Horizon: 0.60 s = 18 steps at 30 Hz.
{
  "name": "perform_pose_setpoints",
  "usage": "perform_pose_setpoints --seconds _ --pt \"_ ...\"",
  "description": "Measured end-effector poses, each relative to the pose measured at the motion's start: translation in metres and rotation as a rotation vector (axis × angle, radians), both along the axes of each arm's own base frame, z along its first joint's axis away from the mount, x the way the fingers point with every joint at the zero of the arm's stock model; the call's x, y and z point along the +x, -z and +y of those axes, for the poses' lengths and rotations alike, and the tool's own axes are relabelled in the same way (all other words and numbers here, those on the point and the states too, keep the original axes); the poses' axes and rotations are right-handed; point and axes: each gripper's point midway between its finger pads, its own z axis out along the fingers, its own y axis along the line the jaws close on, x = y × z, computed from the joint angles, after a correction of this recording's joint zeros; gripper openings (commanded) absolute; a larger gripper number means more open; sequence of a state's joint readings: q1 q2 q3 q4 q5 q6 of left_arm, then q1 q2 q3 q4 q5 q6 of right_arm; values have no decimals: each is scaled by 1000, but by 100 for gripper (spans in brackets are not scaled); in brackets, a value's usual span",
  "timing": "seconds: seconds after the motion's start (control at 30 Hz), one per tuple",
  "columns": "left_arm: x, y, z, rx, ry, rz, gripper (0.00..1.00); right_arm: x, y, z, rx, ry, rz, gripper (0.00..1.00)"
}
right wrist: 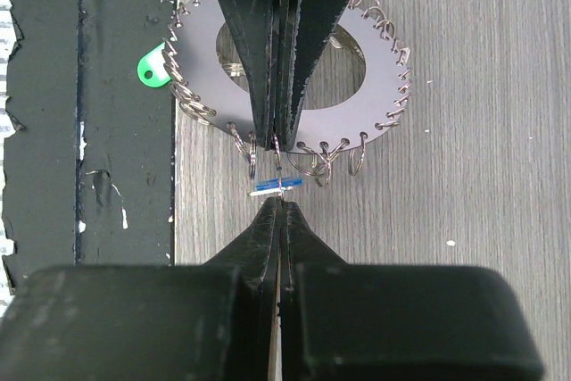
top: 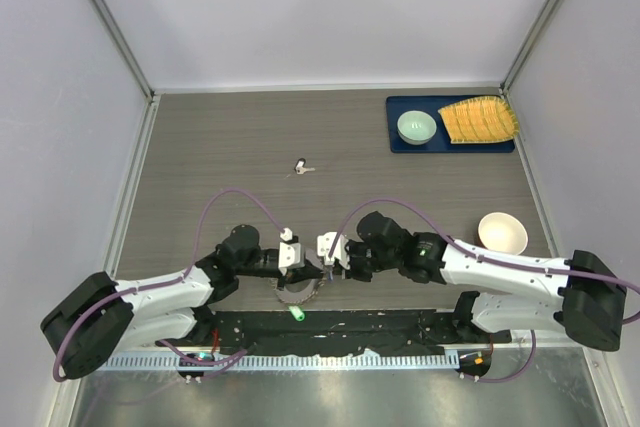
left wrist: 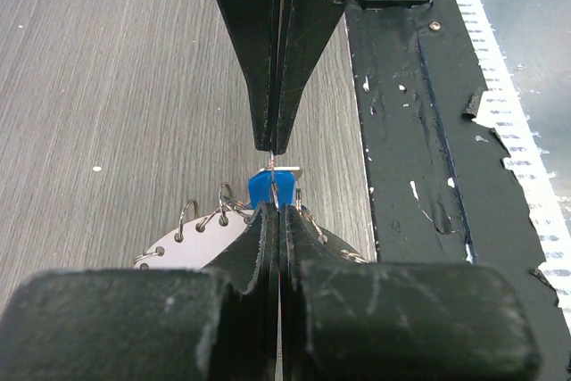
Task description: Put the keys on the keyring
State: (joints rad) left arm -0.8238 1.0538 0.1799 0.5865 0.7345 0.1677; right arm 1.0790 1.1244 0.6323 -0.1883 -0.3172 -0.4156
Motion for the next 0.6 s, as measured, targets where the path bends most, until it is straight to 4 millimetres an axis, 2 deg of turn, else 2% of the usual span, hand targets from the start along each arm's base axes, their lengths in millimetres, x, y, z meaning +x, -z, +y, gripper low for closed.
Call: perform_pose_setpoints --seconds 0.6 --pt "0 -3 -2 -3 -16 -11 0 -4 2 8 8 -9 46 1"
